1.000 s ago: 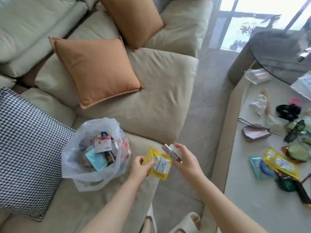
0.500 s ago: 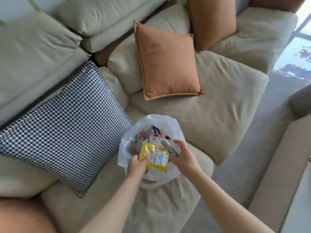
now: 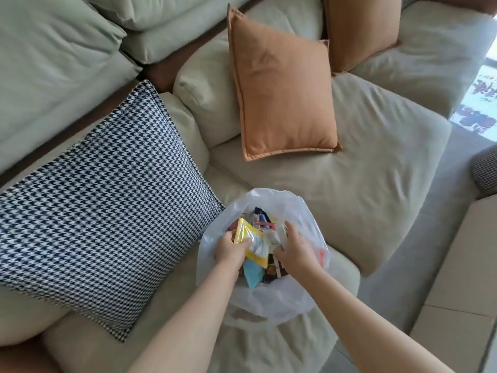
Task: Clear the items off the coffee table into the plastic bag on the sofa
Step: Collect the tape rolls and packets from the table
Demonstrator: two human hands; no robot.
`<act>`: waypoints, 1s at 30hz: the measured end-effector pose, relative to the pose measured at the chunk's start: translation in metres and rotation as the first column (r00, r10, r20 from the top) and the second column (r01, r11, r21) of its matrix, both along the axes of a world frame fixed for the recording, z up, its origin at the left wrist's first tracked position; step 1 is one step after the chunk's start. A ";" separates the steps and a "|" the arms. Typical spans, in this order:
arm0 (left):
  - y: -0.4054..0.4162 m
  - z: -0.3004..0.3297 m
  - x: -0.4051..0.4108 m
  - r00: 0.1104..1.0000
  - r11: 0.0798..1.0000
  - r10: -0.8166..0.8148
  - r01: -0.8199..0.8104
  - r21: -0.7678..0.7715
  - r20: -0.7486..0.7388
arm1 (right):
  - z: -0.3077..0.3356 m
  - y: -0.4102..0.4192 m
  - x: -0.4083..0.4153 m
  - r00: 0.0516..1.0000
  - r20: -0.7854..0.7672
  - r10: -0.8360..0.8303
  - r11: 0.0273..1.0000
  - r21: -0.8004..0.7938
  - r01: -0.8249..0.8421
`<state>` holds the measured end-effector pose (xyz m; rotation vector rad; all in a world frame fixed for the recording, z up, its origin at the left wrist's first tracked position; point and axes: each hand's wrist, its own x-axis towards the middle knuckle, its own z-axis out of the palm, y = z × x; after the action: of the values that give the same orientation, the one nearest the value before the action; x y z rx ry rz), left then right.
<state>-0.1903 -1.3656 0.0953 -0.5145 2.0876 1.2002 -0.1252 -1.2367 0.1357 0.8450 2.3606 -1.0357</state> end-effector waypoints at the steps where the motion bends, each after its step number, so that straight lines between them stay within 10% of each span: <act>1: 0.001 -0.002 -0.002 0.998 0.996 -0.056 0.055 -0.071 -0.025 | -0.004 0.001 -0.001 0.999 0.024 0.044 0.999 -0.008 -0.044; 12: 0.000 0.003 -0.001 0.920 0.857 -0.375 0.296 -0.422 -0.115 | -0.006 0.010 0.017 0.996 0.013 0.093 0.995 -0.035 -0.092; 23: 0.085 0.053 0.074 0.829 0.821 -0.552 0.521 -0.235 -0.093 | 0.018 0.070 0.090 0.987 -0.121 -0.102 0.980 -0.183 0.079; 30: 0.161 0.067 0.152 0.619 0.616 -0.780 0.736 -0.282 -0.090 | 0.017 0.155 0.207 0.988 -0.095 -0.120 0.992 -0.039 0.117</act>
<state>-0.0381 -1.2051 0.1621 0.4426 2.2418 0.5136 0.0815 -1.0819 0.1525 0.9529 2.3901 -1.1861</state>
